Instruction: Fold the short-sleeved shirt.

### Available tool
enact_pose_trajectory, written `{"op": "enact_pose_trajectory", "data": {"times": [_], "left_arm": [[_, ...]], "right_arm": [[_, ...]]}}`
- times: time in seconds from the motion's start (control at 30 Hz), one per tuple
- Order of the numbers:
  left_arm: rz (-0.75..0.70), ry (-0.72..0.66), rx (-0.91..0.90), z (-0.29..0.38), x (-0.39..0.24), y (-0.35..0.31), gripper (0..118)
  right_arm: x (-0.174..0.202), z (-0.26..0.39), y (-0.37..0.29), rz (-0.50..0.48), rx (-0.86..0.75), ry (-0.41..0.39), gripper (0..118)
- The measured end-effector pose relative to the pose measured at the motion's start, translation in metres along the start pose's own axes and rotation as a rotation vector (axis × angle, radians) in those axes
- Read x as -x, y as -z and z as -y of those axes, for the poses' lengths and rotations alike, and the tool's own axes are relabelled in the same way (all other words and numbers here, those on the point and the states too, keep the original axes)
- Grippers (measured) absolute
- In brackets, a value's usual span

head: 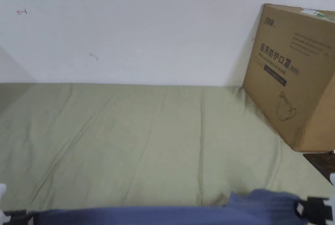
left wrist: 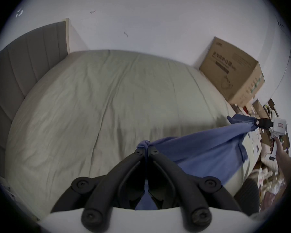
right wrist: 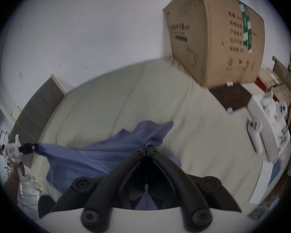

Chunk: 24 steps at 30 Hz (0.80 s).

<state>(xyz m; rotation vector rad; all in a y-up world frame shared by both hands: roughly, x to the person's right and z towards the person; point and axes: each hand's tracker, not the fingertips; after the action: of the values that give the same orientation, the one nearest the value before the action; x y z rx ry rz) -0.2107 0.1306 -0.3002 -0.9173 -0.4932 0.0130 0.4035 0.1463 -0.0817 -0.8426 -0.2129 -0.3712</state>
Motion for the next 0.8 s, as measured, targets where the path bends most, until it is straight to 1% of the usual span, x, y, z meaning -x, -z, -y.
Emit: {"op": "enact_pose_trajectory", "data": {"times": [0.07, 0.1, 0.2, 0.27, 0.3, 0.37, 0.4, 0.43, 0.47, 0.5, 0.53, 0.57, 0.6, 0.63, 0.67, 0.73, 0.8], "left_arm": [[0.012, 0.01, 0.083, 0.026, 0.002, -0.002, 0], [0.011, 0.03, 0.133, 0.04, 0.008, 0.004, 0], [-0.035, 0.099, 0.287, 0.07, 0.001, 0.019, 0], [-0.037, 0.121, 0.337, 0.081, -0.015, 0.024, 0], [-0.041, 0.122, 0.328, 0.083, -0.018, 0.026, 0], [-0.05, 0.115, 0.323, 0.083, -0.014, 0.031, 1], [-0.057, 0.101, 0.324, 0.08, -0.013, 0.03, 6], [-0.074, 0.082, 0.323, 0.077, -0.013, 0.027, 18], [-0.08, 0.058, 0.323, 0.074, -0.013, 0.022, 38], [-0.075, 0.039, 0.313, 0.07, -0.012, 0.017, 54], [-0.062, 0.024, 0.298, 0.067, -0.014, 0.009, 75], [-0.027, 0.004, 0.265, 0.064, -0.018, -0.002, 102], [-0.006, -0.011, 0.215, 0.058, -0.023, -0.015, 104], [0.006, -0.033, 0.186, 0.054, -0.024, -0.025, 100], [0.015, -0.048, 0.127, 0.05, -0.03, -0.04, 101], [0.013, -0.045, -0.07, 0.044, -0.047, -0.07, 101], [0.005, -0.02, -0.286, 0.043, -0.071, -0.099, 101]], "right_arm": [[-0.007, 0.032, -0.001, 0.01, 0.102, -0.009, 0], [-0.009, 0.046, 0.002, 0.018, 0.157, -0.027, 0], [-0.011, 0.072, 0.022, 0.051, 0.289, -0.062, 0], [-0.014, 0.08, 0.036, 0.088, 0.315, -0.095, 0], [-0.012, 0.08, 0.04, 0.101, 0.317, -0.116, 0], [-0.009, 0.077, 0.043, 0.095, 0.306, -0.093, 0], [-0.012, 0.072, 0.046, 0.105, 0.311, -0.078, 0], [-0.011, 0.068, 0.044, 0.108, 0.31, -0.071, 2], [-0.007, 0.064, 0.04, 0.119, 0.303, -0.056, 21], [-0.001, 0.061, 0.034, 0.132, 0.293, -0.052, 47], [0.001, 0.058, 0.03, 0.131, 0.28, -0.05, 74], [0.008, 0.053, 0.021, 0.104, 0.238, -0.042, 90], [0.015, 0.048, 0.013, 0.072, 0.213, -0.029, 90], [0.023, 0.044, 0.004, 0.044, 0.181, -0.022, 90], [0.041, 0.044, -0.016, 0.016, 0.107, -0.035, 90], [0.065, 0.041, -0.045, -0.041, -0.084, -0.079, 90], [0.089, 0.044, -0.073, -0.081, -0.326, -0.142, 90]]}}
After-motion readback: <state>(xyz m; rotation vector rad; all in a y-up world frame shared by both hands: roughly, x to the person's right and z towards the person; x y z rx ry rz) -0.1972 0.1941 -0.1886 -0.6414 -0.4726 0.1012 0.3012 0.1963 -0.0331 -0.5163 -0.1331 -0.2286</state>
